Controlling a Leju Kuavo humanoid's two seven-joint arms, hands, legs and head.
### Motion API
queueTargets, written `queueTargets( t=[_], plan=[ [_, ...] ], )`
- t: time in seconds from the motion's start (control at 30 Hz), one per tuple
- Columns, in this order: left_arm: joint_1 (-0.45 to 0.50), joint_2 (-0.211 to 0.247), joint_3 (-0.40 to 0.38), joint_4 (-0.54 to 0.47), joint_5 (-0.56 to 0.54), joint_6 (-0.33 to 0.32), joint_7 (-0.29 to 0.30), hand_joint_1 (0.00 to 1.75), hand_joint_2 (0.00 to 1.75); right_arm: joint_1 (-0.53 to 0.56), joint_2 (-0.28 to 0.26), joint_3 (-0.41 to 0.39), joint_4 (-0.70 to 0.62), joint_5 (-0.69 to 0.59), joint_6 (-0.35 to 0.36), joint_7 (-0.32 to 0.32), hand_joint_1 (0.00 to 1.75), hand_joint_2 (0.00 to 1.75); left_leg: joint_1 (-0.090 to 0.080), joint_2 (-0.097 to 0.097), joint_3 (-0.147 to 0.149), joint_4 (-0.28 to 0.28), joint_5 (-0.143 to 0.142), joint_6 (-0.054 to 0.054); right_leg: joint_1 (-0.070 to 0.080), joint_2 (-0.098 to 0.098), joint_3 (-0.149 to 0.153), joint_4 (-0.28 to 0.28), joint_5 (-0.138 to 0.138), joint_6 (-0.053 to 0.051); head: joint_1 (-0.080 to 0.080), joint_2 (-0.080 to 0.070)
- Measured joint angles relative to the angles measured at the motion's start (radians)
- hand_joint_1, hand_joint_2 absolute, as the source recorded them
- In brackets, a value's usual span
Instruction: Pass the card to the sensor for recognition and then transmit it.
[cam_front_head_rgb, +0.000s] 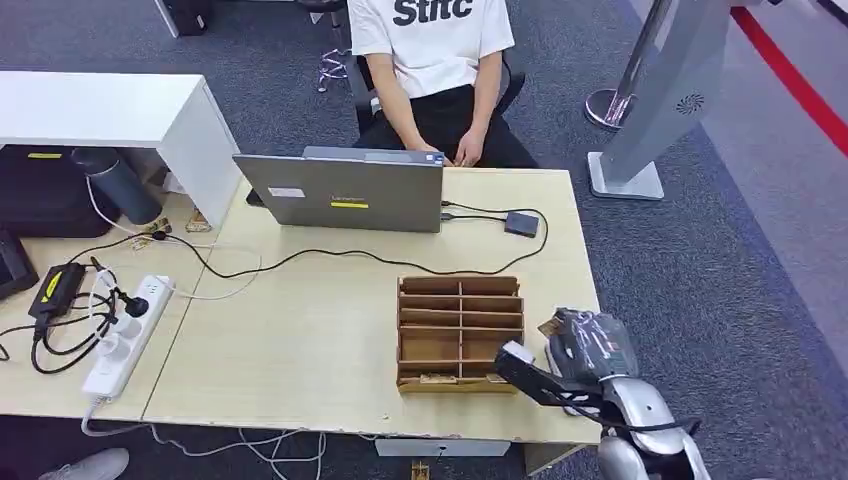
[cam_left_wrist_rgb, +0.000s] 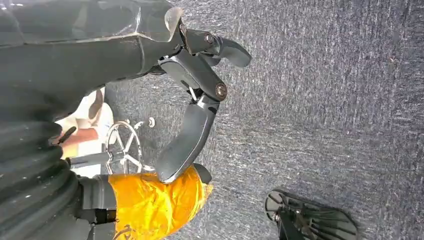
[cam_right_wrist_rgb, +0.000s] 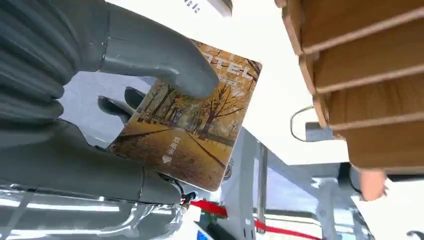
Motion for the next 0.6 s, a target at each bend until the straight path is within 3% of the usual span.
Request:
queueTargets(
  t=[0.23,0.37,0.5,0.6],
  plan=[
    [0.001,-0.001,0.0,-0.002,-0.005,-0.009,-0.005,0.0,1.75,0.04,0.002,-0.02,-0.076,-0.159,-0.075,-0.194,1.75,1.75,0.0,0.0,0.0,0.0,0.0,0.0,0.0,0.0,0.0,0.0,0.0,0.0,0.0,0.0],
    [0.001,0.0,0.0,-0.001,-0.018,-0.008,-0.019,0.0,1.75,0.01,0.02,-0.007,-0.108,-0.199,-0.116,-0.262,1.75,1.75,0.0,0.001,0.0,0.0,0.0,0.0,0.0,0.001,0.0,0.0,0.0,0.0,0.0,0.0],
    [-0.005,0.028,-0.016,0.054,-0.055,0.033,-0.053,0.0,1.75,-0.156,0.066,0.09,-0.078,-0.261,-0.084,-0.297,1.75,1.75,0.0,0.008,0.001,-0.001,0.001,-0.002,0.001,0.007,-0.001,0.001,0.003,-0.004,0.0,0.0],
    [-0.014,0.074,-0.04,0.142,-0.088,0.078,-0.077,0.0,1.75,-0.346,0.123,0.187,0.012,-0.353,-0.005,-0.302,1.75,1.75,0.001,0.008,0.001,-0.001,0.004,-0.006,0.001,0.007,-0.003,0.002,0.005,-0.006,0.0,0.0]
  ],
)
